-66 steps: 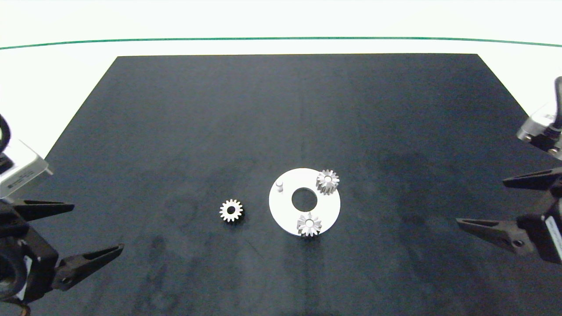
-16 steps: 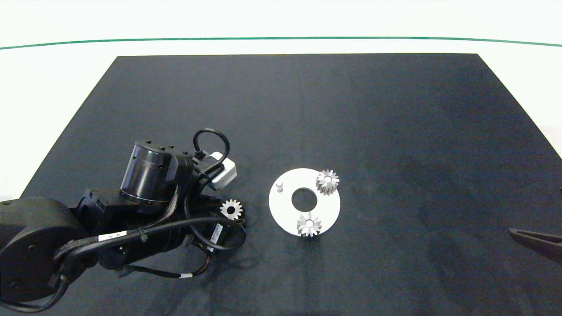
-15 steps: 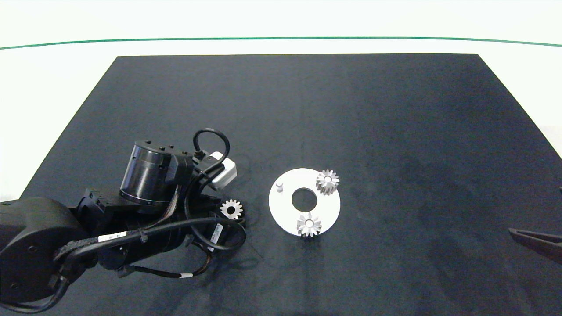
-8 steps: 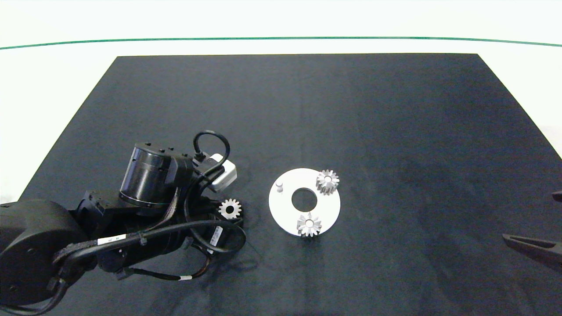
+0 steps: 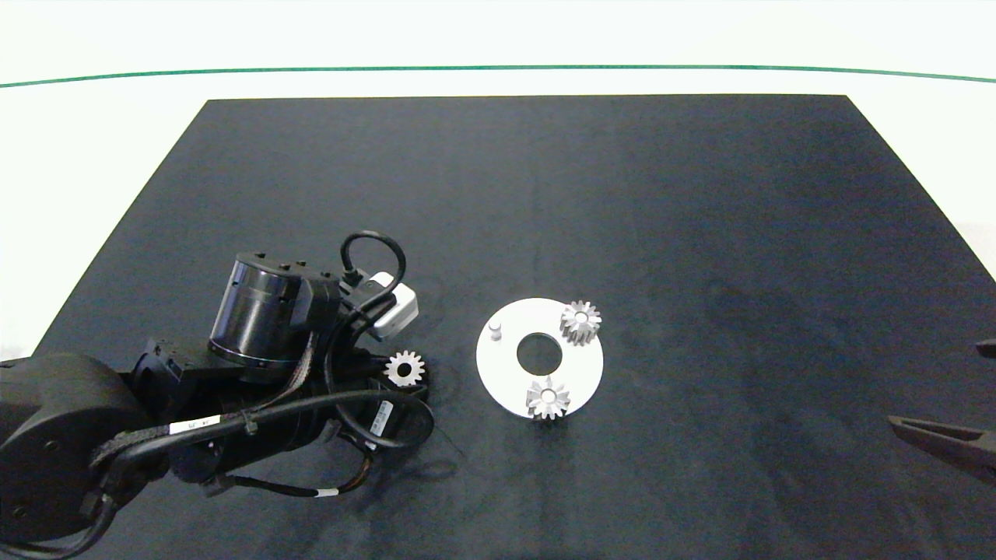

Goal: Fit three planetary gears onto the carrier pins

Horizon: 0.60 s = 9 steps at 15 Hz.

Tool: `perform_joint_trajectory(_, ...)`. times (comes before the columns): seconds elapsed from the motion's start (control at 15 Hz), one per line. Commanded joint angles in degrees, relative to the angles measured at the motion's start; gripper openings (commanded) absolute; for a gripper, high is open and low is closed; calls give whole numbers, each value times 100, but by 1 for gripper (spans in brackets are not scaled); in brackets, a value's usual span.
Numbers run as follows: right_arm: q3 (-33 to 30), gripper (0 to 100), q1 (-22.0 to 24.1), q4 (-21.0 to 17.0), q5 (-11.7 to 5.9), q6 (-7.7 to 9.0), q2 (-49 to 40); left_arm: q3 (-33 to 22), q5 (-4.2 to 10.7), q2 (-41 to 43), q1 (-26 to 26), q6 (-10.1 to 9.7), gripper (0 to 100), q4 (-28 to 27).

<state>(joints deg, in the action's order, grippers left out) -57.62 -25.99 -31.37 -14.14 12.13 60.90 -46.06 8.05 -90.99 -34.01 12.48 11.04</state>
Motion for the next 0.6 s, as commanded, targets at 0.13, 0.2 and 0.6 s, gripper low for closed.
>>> perform_joint_trajectory(0.13,6,100,-3,-19,-10,9,9,9,4,20,0,9,23,12)
perform_joint_trajectory(0.2,6,100,-3,-19,-1,9,9,18,4,20,0,17,20,12)
perform_joint_trajectory(0.6,137,100,-231,-19,-1,0,18,53,4,29,-71,9,8,3)
